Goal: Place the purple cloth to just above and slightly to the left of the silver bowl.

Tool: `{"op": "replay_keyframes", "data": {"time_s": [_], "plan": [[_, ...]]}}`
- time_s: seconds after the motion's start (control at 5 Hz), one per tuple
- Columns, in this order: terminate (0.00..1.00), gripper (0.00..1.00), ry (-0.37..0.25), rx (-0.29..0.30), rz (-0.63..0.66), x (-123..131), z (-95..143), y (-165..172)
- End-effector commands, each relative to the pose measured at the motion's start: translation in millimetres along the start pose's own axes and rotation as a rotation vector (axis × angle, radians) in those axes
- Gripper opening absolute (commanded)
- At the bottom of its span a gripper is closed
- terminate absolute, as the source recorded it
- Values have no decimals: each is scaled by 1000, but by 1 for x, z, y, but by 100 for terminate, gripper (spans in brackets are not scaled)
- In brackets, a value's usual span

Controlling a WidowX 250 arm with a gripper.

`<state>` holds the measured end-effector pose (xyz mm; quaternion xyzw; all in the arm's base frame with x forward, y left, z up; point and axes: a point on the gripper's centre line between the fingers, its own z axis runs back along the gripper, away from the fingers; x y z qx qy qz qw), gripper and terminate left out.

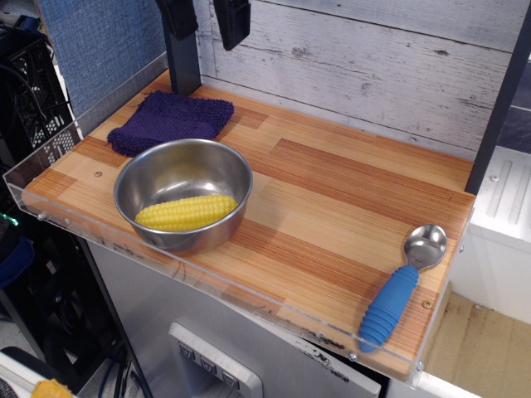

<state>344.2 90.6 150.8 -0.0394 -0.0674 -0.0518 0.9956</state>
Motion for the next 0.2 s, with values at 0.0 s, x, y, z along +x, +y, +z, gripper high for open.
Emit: {"op": "replay_keyframes", "data": {"time_s": [0.0], "plan": [[100, 100, 130, -34, -123, -9, 24, 8]]}}
